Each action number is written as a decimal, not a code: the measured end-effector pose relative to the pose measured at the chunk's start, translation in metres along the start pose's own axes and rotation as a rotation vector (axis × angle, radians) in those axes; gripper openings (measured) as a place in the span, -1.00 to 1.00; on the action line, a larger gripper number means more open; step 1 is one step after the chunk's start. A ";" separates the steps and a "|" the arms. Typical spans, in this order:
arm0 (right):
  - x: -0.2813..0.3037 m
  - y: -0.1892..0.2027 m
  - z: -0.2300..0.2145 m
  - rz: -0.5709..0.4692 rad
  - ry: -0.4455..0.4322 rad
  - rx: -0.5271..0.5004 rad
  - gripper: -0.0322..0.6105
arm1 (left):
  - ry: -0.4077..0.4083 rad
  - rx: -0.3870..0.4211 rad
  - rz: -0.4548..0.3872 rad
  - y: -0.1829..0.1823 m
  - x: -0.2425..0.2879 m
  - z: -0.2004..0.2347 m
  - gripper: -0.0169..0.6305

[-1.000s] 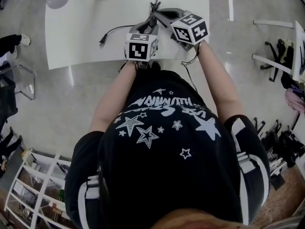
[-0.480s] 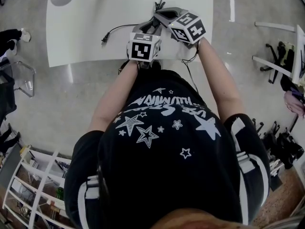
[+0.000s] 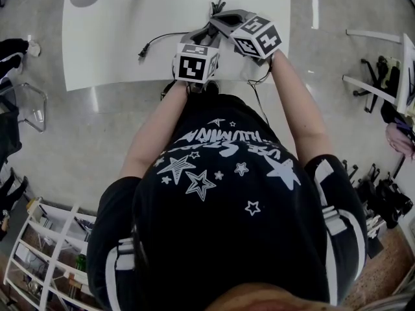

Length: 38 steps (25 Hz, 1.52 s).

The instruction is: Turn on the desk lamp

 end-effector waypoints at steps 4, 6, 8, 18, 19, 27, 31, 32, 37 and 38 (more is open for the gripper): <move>0.001 -0.003 0.003 0.012 0.016 -0.037 -0.89 | 0.003 -0.006 -0.002 0.000 -0.001 0.002 -0.53; 0.002 -0.004 0.005 0.008 0.030 -0.059 -0.89 | 0.005 -0.010 -0.001 -0.001 -0.001 0.003 -0.53; 0.001 -0.003 0.005 -0.002 0.036 -0.064 -0.89 | 0.006 -0.011 0.001 -0.002 -0.001 0.003 -0.53; 0.000 0.003 -0.001 -0.001 0.014 -0.013 -0.89 | 0.009 0.000 0.011 -0.001 0.000 0.000 -0.53; 0.000 0.003 -0.002 0.002 0.017 -0.019 -0.89 | 0.008 0.001 0.011 -0.002 0.000 0.000 -0.53; 0.001 0.007 -0.002 -0.002 0.016 -0.009 -0.89 | 0.007 -0.002 0.010 0.002 0.001 0.000 -0.53; -0.001 0.009 -0.005 -0.019 0.001 0.057 -0.89 | 0.002 -0.016 0.012 0.002 0.002 -0.001 -0.53; -0.002 0.010 -0.006 -0.028 -0.005 0.090 -0.89 | 0.000 -0.018 0.011 0.002 0.002 -0.002 -0.53; -0.015 0.014 -0.006 -0.077 0.016 0.138 -0.89 | -0.016 0.000 0.020 0.002 0.001 -0.003 -0.53; -0.019 0.015 -0.006 -0.087 0.019 0.142 -0.89 | -0.016 0.004 0.024 0.003 0.001 -0.004 -0.52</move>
Point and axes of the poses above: the fingertips, and each gripper's own axes: x forward along the fingers, z to its left, y out of its underside, the point moved 9 cm from there along -x, backward along the fingers, and after that the axes turned 1 degree about -z, right-handed, at the moved point
